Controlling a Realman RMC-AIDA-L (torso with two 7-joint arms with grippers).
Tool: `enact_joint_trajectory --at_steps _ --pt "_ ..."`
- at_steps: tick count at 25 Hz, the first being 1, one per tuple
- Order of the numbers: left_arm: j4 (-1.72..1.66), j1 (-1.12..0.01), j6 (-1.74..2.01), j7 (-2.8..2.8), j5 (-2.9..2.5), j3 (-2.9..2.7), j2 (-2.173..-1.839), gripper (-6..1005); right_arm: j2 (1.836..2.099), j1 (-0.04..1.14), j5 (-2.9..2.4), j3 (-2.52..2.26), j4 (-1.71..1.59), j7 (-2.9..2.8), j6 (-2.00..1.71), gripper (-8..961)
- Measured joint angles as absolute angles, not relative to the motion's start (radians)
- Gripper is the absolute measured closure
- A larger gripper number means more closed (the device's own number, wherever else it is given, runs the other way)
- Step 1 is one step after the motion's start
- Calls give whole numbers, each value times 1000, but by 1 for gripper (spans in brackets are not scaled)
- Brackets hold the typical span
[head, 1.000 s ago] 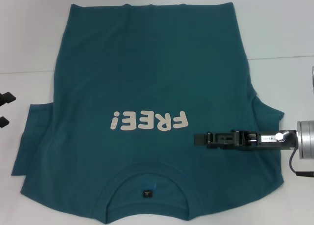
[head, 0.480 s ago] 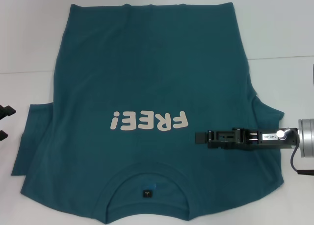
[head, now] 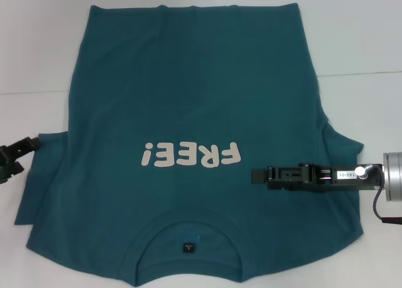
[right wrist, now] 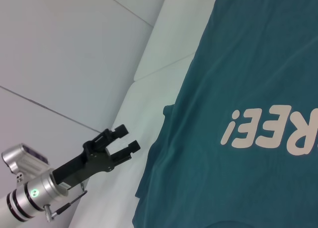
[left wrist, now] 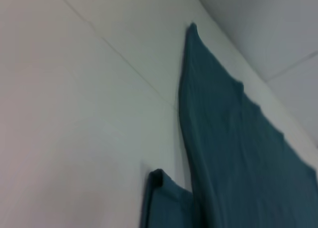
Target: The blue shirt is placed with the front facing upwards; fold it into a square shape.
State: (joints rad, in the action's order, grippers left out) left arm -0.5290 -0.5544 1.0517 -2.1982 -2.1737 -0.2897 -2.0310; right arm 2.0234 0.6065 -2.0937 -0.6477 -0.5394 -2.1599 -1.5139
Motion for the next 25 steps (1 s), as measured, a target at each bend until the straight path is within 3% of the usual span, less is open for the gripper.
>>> enact_joint_trajectory --at_steps 25 --pt "-544 -571 960 -1996 -2175 -371 -2043 125 2023 600 -2094 -644 -537 -2159 -1512 44"
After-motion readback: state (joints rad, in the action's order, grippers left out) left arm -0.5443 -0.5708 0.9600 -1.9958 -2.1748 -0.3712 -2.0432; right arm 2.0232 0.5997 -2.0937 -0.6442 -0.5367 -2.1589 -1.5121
